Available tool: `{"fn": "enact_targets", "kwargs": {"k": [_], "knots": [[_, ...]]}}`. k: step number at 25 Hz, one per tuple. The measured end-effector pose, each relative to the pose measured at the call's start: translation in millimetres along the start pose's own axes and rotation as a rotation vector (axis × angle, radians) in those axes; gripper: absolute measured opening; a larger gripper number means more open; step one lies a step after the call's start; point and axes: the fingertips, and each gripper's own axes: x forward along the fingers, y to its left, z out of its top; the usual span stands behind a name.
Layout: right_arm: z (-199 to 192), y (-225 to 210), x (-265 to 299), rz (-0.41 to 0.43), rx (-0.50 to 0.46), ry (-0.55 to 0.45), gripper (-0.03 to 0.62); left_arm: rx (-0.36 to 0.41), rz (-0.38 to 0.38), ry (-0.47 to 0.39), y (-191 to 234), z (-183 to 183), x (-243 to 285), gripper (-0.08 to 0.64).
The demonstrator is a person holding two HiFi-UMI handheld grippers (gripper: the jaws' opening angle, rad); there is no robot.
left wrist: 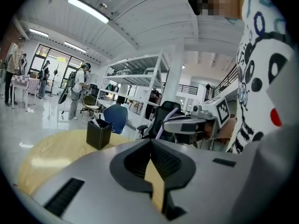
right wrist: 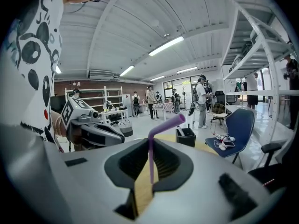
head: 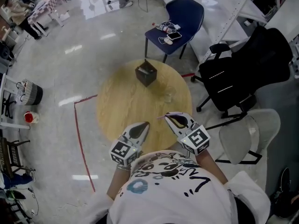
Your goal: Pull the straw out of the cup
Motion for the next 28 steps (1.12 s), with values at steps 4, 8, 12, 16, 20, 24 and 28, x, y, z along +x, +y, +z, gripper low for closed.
{"fn": "enact_targets", "kwargs": {"k": [4, 8, 12, 16, 20, 24, 28], "knots": [[-1.1, -2.8, -1.0, -0.007, 0.004, 0.000, 0.046, -0.006, -0.006, 0.006, 1.1, -6.0, 2.9, 0.015], [-1.0, -4.3, -1.7, -0.009, 0.006, -0.002, 0.046, -0.001, -0.012, 0.010, 0.9, -5.9, 5.2, 0.015], [-1.0, -6.7, -0.8, -0.009, 0.006, 0.001, 0.046, -0.004, -0.014, 0.019, 2.3, -6.1, 7.1, 0.015], [-1.9, -7.4, 0.9, -0.005, 0.005, 0.004, 0.046, -0.006, -0.015, 0.017, 3.6, -6.1, 8.8, 0.015], [-1.3, -8.0, 1.8, -0.001, 0.005, 0.003, 0.046, -0.006, -0.015, 0.025, 4.7, -8.3, 9.7, 0.015], [-0.7, -10.5, 2.9, 0.002, 0.005, 0.007, 0.046, -0.015, -0.014, 0.018, 5.4, -4.1, 12.8, 0.015], [-1.4, -12.2, 4.1, 0.005, 0.006, 0.008, 0.046, -0.015, -0.018, 0.025, 6.1, -5.5, 14.6, 0.015]]}}
